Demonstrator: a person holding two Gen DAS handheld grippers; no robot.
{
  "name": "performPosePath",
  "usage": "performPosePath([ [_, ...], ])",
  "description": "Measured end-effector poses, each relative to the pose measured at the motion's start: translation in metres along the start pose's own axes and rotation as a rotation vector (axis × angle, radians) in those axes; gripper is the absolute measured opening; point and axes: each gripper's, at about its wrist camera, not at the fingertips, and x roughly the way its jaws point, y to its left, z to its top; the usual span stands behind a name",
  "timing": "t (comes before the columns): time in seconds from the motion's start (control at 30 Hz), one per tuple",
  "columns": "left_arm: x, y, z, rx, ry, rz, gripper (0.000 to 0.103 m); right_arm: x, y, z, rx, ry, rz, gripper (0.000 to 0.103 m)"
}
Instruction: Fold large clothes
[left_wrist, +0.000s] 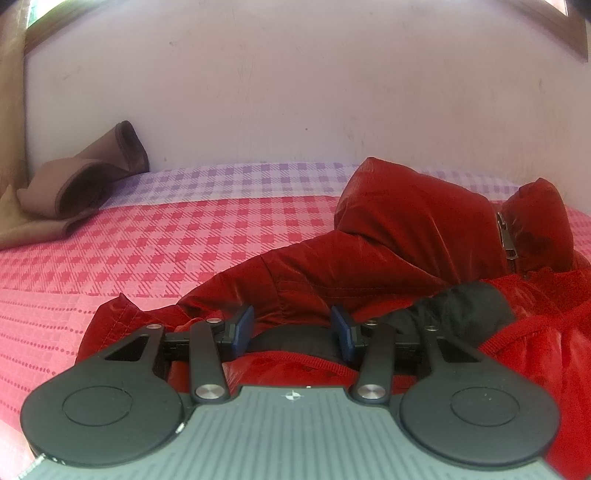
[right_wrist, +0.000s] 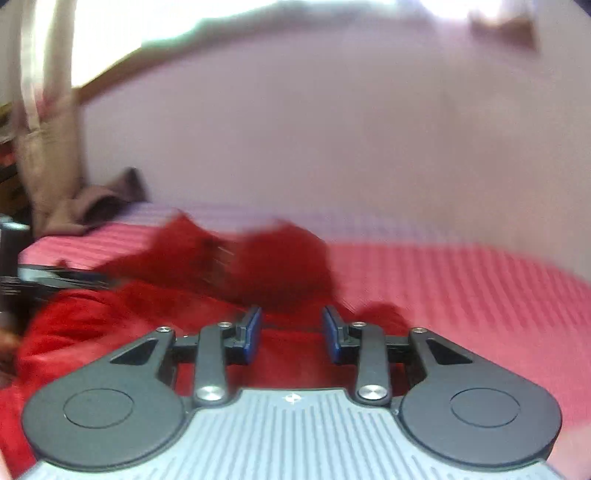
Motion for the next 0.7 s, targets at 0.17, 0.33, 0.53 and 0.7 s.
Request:
performPosePath([
  [0.17, -0.001, 0.000, 0.000, -0.003, -0.002, -0.006, 0.049, 0.020, -0.016, -0.038, 0.074, 0.048, -0.011, 0.029],
  [0.33, -0.001, -0.001, 0.000, -0.006, -0.002, -0.004, 0.049, 0.028, -0.009, -0.047, 0.028, 0.004, -0.051, 0.029],
  [0.53, -0.002, -0.001, -0.001, -0.002, -0.008, 0.004, 0.049, 0.026, 0.000, -0.051, -0.020, -0.015, -0.096, 0.029],
  [0.7, -0.003, -0.002, -0.001, 0.005, -0.011, 0.007, 0.050, 0.026, -0.001, -0.050, -0.020, -0.019, -0.100, 0.030],
])
